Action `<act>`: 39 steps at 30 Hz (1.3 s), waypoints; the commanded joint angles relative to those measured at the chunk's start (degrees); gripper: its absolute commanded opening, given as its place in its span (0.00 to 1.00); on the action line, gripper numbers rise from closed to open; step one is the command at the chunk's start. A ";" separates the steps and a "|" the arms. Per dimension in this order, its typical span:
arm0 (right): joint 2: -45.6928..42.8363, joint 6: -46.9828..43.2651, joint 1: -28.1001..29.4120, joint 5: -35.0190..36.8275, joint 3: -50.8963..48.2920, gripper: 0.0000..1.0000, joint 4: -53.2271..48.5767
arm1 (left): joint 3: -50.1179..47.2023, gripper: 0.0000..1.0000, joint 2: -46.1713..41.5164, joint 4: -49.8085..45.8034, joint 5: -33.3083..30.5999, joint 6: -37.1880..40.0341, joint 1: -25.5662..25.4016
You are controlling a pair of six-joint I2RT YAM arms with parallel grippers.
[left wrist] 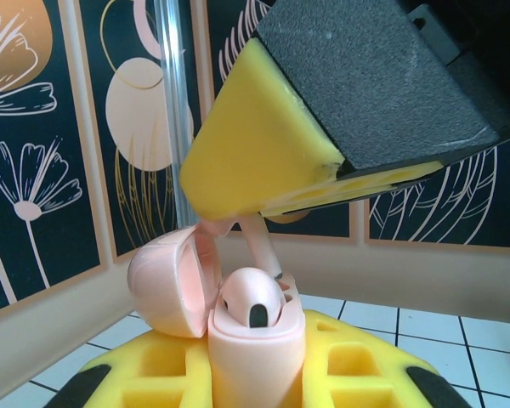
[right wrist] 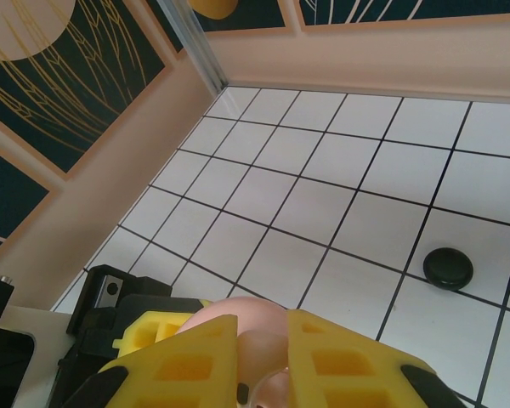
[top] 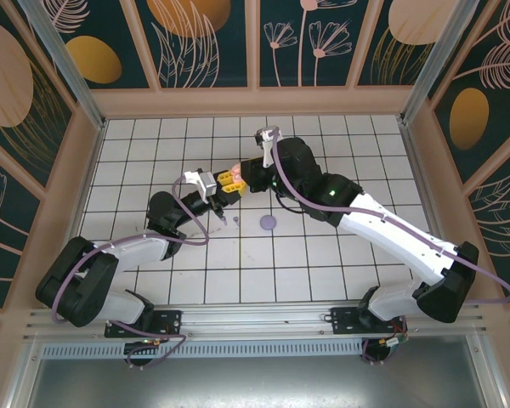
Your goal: Insert the wireless bluetooth earbuds into the charging case
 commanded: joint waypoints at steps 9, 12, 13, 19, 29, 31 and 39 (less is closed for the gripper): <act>-1.46 0.56 0.51 0.99 -3.51 0.16 0.68 | 1.31 0.00 -1.47 2.33 0.32 0.72 -0.37; -2.24 0.57 0.60 1.16 -4.42 0.16 0.68 | 1.48 0.00 -1.47 2.24 0.16 0.89 -0.37; -2.43 0.55 0.69 1.29 -4.68 0.16 0.63 | 1.53 0.00 -1.46 2.24 0.06 0.89 -0.37; -1.64 0.04 1.51 1.98 -5.31 0.16 0.50 | 1.84 0.00 -1.47 2.15 0.30 0.71 -0.36; 2.23 -0.85 4.26 7.40 -3.97 0.16 -1.05 | 1.74 0.00 -1.86 2.15 0.36 0.28 -0.39; 2.59 -0.85 4.26 7.58 -3.95 0.16 -1.08 | 1.75 0.00 -1.99 2.15 0.29 0.28 -0.40; 3.17 0.67 4.92 6.55 -5.26 0.16 -1.68 | 1.42 0.00 -2.14 2.75 -1.75 0.29 -0.46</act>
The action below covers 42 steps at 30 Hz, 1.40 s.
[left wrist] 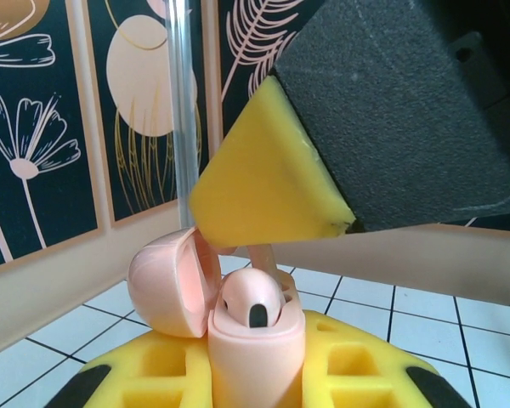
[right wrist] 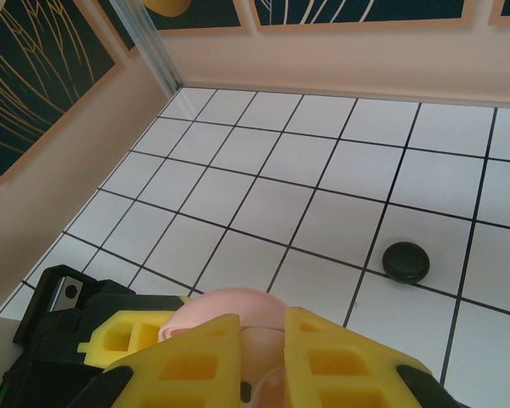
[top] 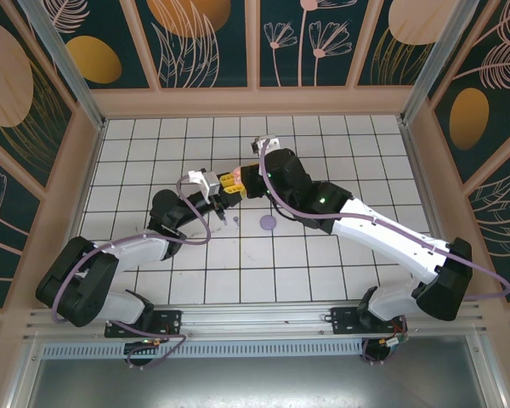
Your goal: Insert the wireless bluetooth earbuds into the charging case
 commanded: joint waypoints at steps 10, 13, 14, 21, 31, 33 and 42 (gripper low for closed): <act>3.52 3.86 2.19 -1.22 0.48 0.22 -5.43 | 1.18 0.00 -2.14 7.91 -1.81 0.25 -0.39; 3.15 4.49 1.94 -0.53 3.21 0.34 -6.49 | 0.88 0.00 -2.09 7.68 -1.83 0.25 -0.35; 2.74 4.53 1.79 -0.39 4.36 0.40 -6.80 | 0.87 0.00 -1.97 7.47 -1.90 0.24 -0.39; -2.49 5.06 0.53 -3.32 9.81 0.64 -6.97 | 0.87 0.00 -1.39 7.12 -1.80 0.26 -0.39; 1.20 4.16 -9.61 -16.25 16.74 0.58 -13.28 | 0.16 0.00 -0.42 5.27 1.39 2.45 -0.39; 3.87 3.17 -11.30 -18.98 19.17 0.53 -15.36 | 0.34 0.00 -0.58 2.70 2.12 3.93 -0.37; 14.46 -0.01 -13.38 -25.90 27.16 0.25 -22.95 | 0.50 0.00 -0.68 -0.01 3.36 5.64 -0.39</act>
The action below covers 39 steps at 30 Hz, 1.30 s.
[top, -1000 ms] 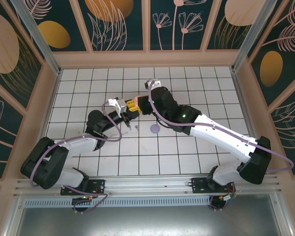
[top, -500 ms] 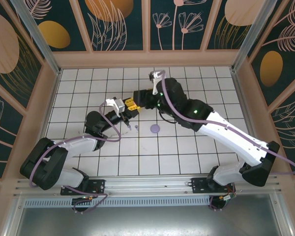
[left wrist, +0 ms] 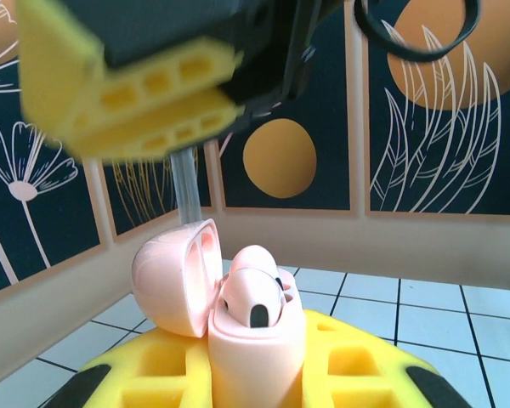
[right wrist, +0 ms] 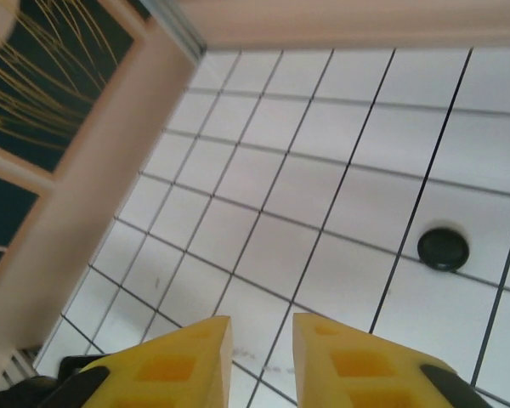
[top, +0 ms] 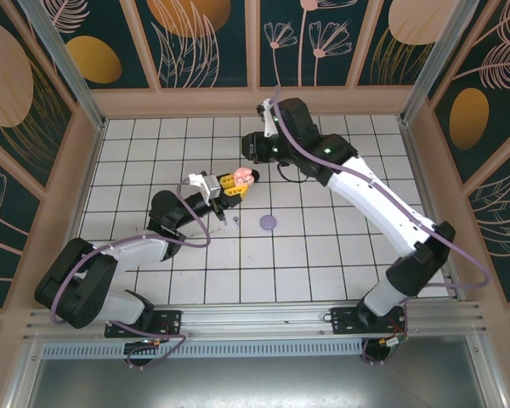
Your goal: Insert the wireless bluetooth earbuds into the charging case
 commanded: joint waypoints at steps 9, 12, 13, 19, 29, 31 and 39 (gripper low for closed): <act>-2.75 -1.73 2.41 -7.12 -4.06 0.17 -6.09 | 1.57 0.00 0.17 0.06 0.63 1.15 -0.34; -7.48 -0.97 4.89 -6.74 -9.76 0.15 -6.72 | 2.10 0.00 0.52 0.14 -0.01 0.76 -0.35; -9.05 -0.39 5.40 -6.98 -11.76 0.15 -6.68 | 2.25 0.00 0.69 0.57 -0.19 0.31 -0.35; -19.73 6.52 1.44 1.23 -19.99 0.19 -1.90 | 2.50 0.00 2.27 2.78 -2.34 -3.95 -0.35; -32.39 15.27 -3.32 6.46 -40.72 0.43 9.72 | 8.97 0.00 7.46 -17.75 -15.22 -18.66 3.51; -33.11 15.72 -3.34 6.55 -43.86 0.43 10.82 | 12.37 0.00 9.97 -24.45 -14.61 -21.35 5.03; -34.33 15.75 -3.32 7.12 -49.74 0.50 12.57 | 25.17 0.00 22.49 -43.00 -7.98 -28.29 10.28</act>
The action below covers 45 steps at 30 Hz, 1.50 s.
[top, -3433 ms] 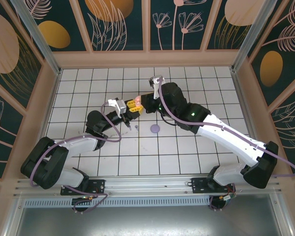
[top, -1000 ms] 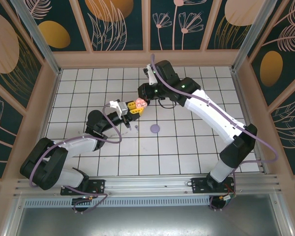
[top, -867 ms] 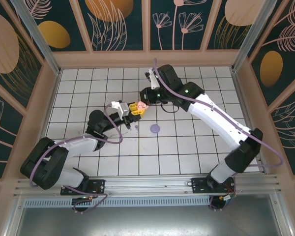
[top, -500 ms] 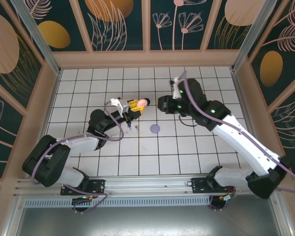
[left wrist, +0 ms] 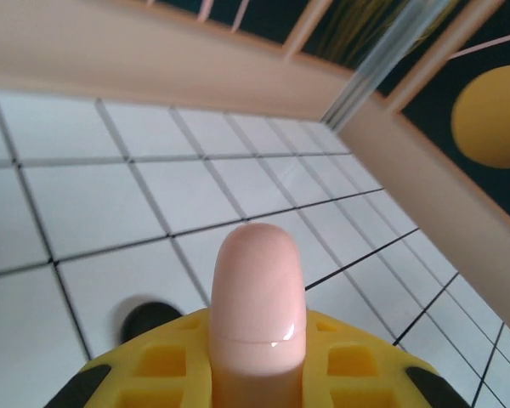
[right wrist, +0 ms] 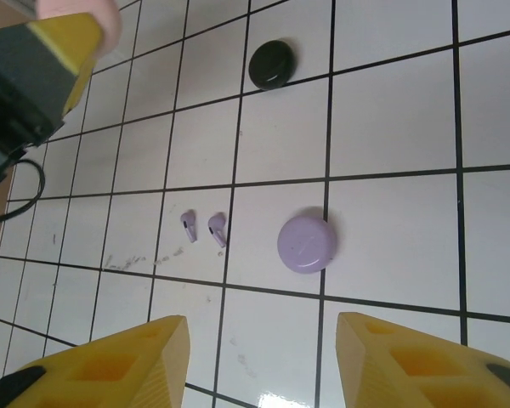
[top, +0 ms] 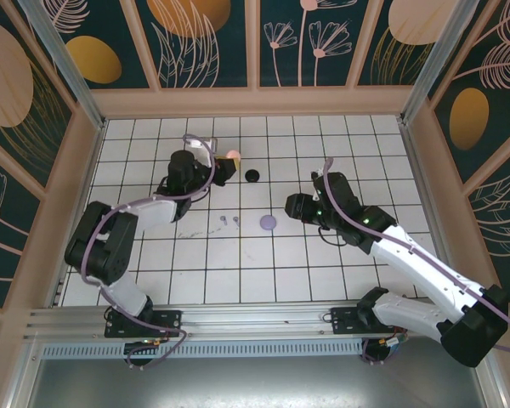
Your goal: Insert the wireless bluetooth earbuds into the charging case
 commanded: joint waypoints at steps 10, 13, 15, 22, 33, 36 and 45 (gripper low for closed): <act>-1.15 -0.97 -0.07 1.48 -1.24 0.52 2.73 | 14.88 0.00 15.39 -21.00 5.10 -5.38 1.47; -1.21 -1.23 -0.06 1.48 -0.79 0.52 2.19 | 15.25 0.00 16.89 -21.32 5.10 -5.98 2.12; -1.23 -1.34 -0.04 1.48 -0.61 0.52 1.97 | 15.34 0.01 17.43 -21.77 4.69 -5.92 2.40; -0.93 -1.75 -0.07 2.40 0.18 0.54 1.23 | 16.79 0.09 20.33 -23.00 5.10 -5.41 3.20; 0.30 -1.77 -0.07 2.44 2.18 0.56 0.46 | 18.11 0.31 20.76 -26.94 3.91 -2.60 5.41; 0.46 -2.04 -0.07 2.79 2.81 0.58 -0.14 | 17.41 0.40 19.52 -28.02 1.92 -1.08 5.84; 1.74 -2.39 -0.06 4.01 2.50 0.67 -1.14 | 15.97 0.57 13.37 -32.00 -2.24 3.07 8.78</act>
